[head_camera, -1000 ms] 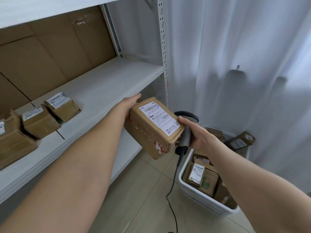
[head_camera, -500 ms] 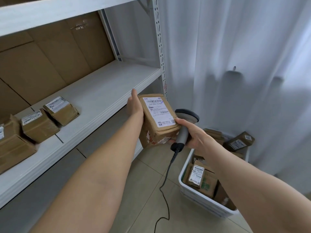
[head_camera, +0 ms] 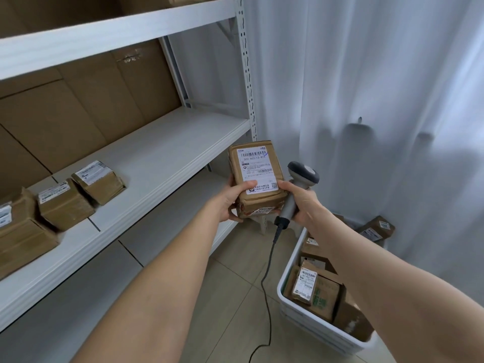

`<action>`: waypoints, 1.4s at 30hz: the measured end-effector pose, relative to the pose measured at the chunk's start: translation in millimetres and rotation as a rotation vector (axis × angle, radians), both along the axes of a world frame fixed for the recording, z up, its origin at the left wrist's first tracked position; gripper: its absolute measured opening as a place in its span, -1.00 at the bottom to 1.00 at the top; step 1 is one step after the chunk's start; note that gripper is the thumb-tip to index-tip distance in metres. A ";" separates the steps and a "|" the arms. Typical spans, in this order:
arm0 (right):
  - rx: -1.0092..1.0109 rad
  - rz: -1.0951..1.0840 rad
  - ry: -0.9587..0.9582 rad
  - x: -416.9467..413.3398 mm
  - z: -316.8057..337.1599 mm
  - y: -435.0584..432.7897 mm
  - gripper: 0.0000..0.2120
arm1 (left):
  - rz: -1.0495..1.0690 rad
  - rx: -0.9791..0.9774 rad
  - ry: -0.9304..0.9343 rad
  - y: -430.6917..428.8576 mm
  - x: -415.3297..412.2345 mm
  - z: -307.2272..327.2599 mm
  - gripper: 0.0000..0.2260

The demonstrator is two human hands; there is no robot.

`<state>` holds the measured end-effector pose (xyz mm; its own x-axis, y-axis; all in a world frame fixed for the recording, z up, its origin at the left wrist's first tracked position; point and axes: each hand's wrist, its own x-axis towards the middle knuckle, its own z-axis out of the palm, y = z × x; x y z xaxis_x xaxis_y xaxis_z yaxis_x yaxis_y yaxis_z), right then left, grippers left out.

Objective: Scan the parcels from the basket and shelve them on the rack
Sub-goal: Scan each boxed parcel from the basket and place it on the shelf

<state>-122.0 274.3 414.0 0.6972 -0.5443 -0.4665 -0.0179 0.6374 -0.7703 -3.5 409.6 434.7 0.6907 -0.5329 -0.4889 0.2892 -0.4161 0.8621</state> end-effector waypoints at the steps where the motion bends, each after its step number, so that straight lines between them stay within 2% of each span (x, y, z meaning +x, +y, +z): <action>1: -0.027 0.002 0.010 0.5 1.6 -0.2 -0.64 | 0.017 -0.015 -0.008 -0.1 0.6 -0.7 -0.42; 5: -0.235 -0.049 0.058 2.7 8.5 -0.6 -0.72 | 0.098 -0.095 -0.025 1.3 -1.1 -0.8 -0.44; 7: -0.266 -0.040 0.078 -0.1 15.6 -1.4 -0.81 | 0.128 -0.118 -0.043 3.1 0.8 -1.9 -0.45; 13: -0.360 0.181 0.075 -8.1 38.9 2.2 -0.91 | 0.154 -0.128 -0.057 9.0 5.3 -2.0 -0.50; 16: -0.368 0.222 0.041 -3.3 49.9 10.6 -0.93 | 0.134 -0.139 -0.061 9.5 4.1 -4.5 -0.46; 25: -0.376 0.249 0.110 1.0 64.0 20.6 -0.93 | 0.133 -0.137 -0.068 16.0 9.6 -8.2 -0.38; 42: -0.360 0.290 0.136 3.6 87.7 28.8 -0.93 | 0.153 -0.105 -0.075 21.6 28.4 -10.6 -0.40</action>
